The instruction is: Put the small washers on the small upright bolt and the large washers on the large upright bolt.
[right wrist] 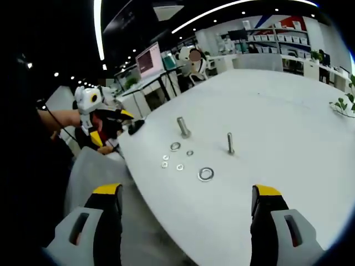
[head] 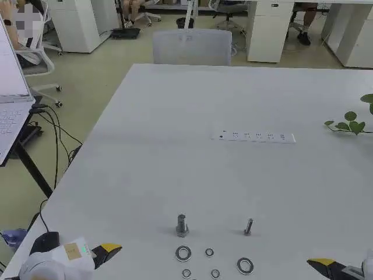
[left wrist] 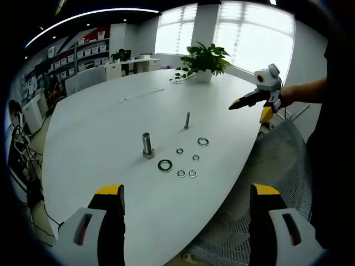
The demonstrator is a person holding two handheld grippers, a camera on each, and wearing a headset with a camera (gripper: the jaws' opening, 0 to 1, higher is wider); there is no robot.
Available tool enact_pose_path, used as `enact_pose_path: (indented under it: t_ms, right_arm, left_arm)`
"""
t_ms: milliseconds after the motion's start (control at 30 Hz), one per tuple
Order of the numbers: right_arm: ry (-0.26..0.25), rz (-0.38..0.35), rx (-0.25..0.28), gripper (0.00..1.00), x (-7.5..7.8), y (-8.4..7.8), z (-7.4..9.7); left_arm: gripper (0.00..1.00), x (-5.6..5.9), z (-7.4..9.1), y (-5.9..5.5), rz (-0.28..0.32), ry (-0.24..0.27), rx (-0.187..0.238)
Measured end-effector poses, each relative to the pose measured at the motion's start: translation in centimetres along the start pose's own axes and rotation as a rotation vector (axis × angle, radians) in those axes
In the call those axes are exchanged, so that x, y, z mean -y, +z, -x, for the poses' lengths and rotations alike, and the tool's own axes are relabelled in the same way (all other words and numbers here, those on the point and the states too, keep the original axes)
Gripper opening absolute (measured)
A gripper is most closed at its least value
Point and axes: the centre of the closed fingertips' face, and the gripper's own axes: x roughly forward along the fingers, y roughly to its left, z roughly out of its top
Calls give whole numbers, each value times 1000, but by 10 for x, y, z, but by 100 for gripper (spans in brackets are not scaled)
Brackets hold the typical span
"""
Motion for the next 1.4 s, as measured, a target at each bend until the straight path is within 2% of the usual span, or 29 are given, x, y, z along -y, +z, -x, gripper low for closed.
enact_pose_path:
  t_ms: [100, 367, 567, 733, 967, 1167, 1400]
  right_arm:
    - [0, 8, -12, 82, 0, -1, 0]
    - [7, 54, -33, 84, 2, 2, 1]
    - [8, 140, -79, 88, -1, 3, -3]
    - [21, 218, -123, 89, -3, 7, -7]
    - [52, 270, -172, 85, -7, 14, -21]
    - [73, 307, -219, 81, -6, 22, -37]
    - [93, 422, -300, 80, -4, 29, -55]
  left_arm:
    - [94, 0, 1, 3, 3, 0, 5]
    - [97, 0, 2, 1, -19, 2, -15]
    - [99, 3, 3, -2, -12, -2, -24]
    - [99, 7, 3, -6, -30, -9, -41]
    - [99, 5, 7, -10, -42, 9, -52]
    - [98, 3, 9, -10, -31, 17, -38]
    - [97, 1, 7, -10, -35, 21, -38]
